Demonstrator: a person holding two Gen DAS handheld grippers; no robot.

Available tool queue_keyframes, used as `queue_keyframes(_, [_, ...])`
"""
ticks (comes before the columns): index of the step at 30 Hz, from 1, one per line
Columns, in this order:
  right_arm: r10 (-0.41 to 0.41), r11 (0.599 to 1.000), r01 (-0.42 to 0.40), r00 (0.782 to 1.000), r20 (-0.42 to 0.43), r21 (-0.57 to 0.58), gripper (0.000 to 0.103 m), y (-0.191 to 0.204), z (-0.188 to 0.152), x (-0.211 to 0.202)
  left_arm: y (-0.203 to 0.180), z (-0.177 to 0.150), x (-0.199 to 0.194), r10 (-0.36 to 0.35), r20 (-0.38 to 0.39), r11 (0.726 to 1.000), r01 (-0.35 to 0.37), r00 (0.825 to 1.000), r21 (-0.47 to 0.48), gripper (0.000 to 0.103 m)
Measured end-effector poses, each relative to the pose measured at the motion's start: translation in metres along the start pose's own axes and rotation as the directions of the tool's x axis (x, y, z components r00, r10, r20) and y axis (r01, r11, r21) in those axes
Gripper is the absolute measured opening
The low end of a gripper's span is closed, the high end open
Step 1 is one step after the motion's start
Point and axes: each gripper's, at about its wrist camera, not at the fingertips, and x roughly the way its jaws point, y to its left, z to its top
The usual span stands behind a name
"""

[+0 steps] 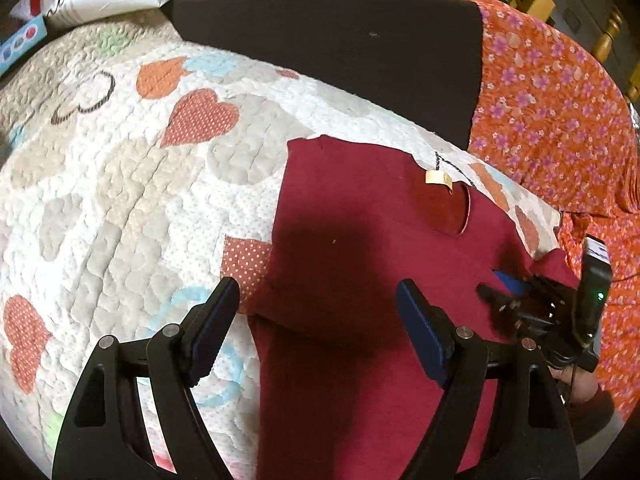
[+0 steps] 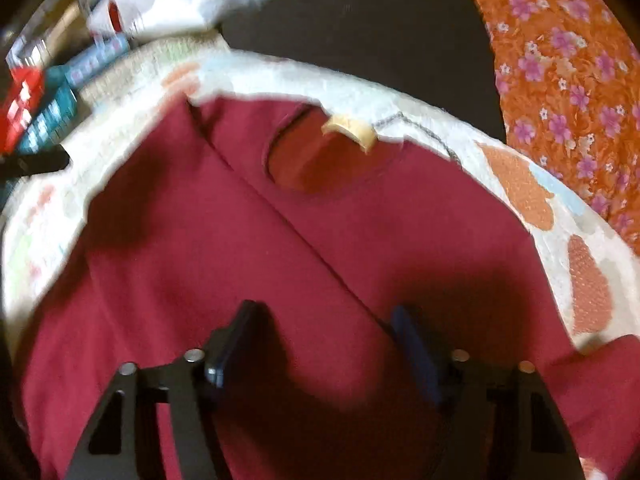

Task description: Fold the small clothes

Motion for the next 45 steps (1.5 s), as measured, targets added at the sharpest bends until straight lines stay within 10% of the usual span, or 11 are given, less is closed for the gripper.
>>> queue_keyframes(2, [-0.026,0.999,0.027,0.999,0.021,-0.022,0.009,0.001,0.002,-0.01,-0.001,0.002,0.0,-0.004,0.007,1.0,0.004,1.0,-0.013,0.081])
queue_keyframes(9, [-0.236,0.964,0.252,0.958,0.162,-0.084,0.007,0.009,0.042,-0.032,-0.008,0.008,-0.011,0.001,0.099,1.0,0.001,0.995,-0.014,0.081])
queue_keyframes(15, [-0.19,0.98,0.191,0.981,-0.033,0.046,0.007,-0.025,0.033,0.006,-0.025,0.008,0.013,0.001,0.038,0.999,-0.002,0.999,0.033,0.081])
queue_keyframes(22, [-0.245,0.926,0.19,0.96,0.135,0.326,0.009,-0.076,-0.02,-0.1,-0.048,0.0,0.026,0.013,0.026,0.993,-0.016,1.0,0.113,0.081])
queue_keyframes(28, [-0.185,0.923,0.174,0.983,-0.001,0.342,0.009,-0.073,-0.059,-0.052,-0.045,-0.008,0.072,0.082,-0.088,0.99,-0.071,0.993,0.119,0.081])
queue_keyframes(32, [-0.151,0.875,0.103,0.986,0.066,0.473,0.008,-0.089,-0.076,-0.088,-0.047,-0.008,0.065,0.079,-0.062,0.99,-0.071,0.995,0.124,0.081])
queue_keyframes(35, [-0.239,0.794,0.103,0.959,0.151,0.599,0.021,-0.117,-0.109,-0.128,-0.048,-0.005,0.054,0.034,-0.035,0.995,-0.031,0.999,0.091,0.081])
queue_keyframes(37, [-0.283,0.725,0.103,0.946,0.158,0.681,0.067,-0.14,-0.135,-0.139,-0.049,-0.005,0.049,0.013,-0.029,0.997,-0.011,1.0,0.077,0.081])
queue_keyframes(42, [-0.32,0.395,-0.037,0.931,0.175,0.918,0.07,-0.224,-0.217,-0.156,-0.048,-0.003,0.045,0.012,-0.017,0.998,-0.011,1.0,0.06,0.081])
queue_keyframes(45, [-0.401,0.223,-0.158,0.884,0.238,0.962,0.07,-0.26,-0.253,-0.166,-0.044,0.001,0.048,0.004,-0.027,0.999,-0.003,1.0,0.035,0.081])
